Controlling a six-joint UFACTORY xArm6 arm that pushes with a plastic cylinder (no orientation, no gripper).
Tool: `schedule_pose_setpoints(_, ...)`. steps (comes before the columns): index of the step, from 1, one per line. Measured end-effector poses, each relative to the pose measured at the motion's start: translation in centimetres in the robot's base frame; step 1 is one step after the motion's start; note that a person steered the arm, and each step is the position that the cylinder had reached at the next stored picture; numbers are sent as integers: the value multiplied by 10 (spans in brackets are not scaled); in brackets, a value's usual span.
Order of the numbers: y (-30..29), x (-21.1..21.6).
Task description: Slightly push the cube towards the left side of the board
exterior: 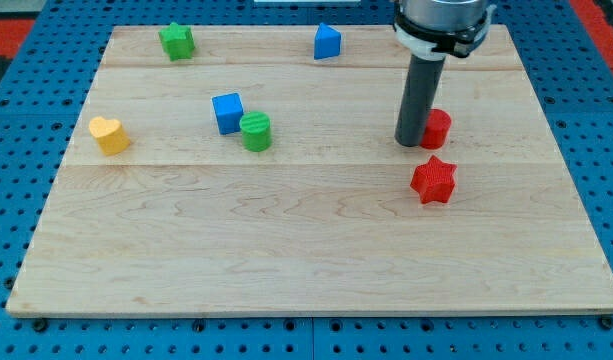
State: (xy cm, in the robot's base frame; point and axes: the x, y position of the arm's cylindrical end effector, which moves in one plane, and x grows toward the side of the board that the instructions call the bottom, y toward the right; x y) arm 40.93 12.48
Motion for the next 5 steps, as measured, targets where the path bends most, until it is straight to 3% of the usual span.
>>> schedule_pose_setpoints(1,-58,-4)
schedule_pose_setpoints(2,-110,-36)
schedule_pose_setpoints(4,-126,-70)
schedule_pose_setpoints(5,-149,-55)
